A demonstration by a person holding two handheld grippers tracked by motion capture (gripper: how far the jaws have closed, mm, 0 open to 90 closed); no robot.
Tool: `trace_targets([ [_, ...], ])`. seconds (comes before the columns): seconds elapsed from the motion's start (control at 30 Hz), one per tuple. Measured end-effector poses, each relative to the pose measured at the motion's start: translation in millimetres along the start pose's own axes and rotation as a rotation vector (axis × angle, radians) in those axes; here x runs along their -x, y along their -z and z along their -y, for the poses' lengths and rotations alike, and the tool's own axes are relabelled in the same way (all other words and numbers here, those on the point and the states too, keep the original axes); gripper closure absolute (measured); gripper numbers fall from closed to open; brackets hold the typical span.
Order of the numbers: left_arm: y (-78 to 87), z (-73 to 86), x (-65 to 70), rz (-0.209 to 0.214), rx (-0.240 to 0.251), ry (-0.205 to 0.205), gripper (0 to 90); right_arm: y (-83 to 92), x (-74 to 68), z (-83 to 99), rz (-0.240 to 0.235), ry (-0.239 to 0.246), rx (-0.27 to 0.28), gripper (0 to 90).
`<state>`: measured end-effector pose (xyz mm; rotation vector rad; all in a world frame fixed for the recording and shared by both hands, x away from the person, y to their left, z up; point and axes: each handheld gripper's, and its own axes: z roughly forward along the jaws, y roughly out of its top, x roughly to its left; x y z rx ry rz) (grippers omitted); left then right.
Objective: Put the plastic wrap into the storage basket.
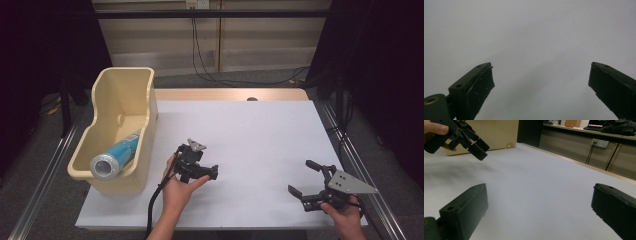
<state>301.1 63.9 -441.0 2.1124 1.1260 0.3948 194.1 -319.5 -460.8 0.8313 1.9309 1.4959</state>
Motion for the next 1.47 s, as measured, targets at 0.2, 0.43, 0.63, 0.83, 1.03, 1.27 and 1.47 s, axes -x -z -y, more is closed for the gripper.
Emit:
trace_targets([
  [0.2, -3.2, 12.8, 0.5, -0.019, 0.115, -0.036, 4.4, -0.7, 1.2, 0.5, 0.003, 0.008, -0.001, 0.2],
  [0.43, 3.3, 15.1, 4.0, -0.063, 0.221, -0.125, 2.2, -1.8, 0.5, 0.4, -0.002, 0.014, -0.002, 0.2],
  [0.63, 12.8, 19.3, 0.8, -0.053, 0.332, -0.121, 0.0, -1.8, 0.6, 0.7, -0.001, 0.011, -0.003, 0.1],
  [0.83, 13.2, 27.2, -2.4, -0.064, 0.39, -0.129, 0.0, -4.4, -0.6, 0.9, -0.01, 0.012, -0.006, 0.1],
  [1.03, 12.5, 39.2, -10.1, -0.059, 0.414, -0.084, 0.0, -4.6, -1.3, 0.5, -0.015, 0.018, -0.008, 0.1],
  [1.27, 18.2, 43.2, -14.2, -0.06, 0.446, -0.054, 0.0, -5.1, -2.3, 1.7, -0.012, 0.015, -0.011, 0.0],
  [1.47, 21.4, 44.0, -17.4, -0.054, 0.46, -0.047, 0.0, -5.3, -1.1, 1.4, 0.001, 0.005, -0.013, 0.0],
])
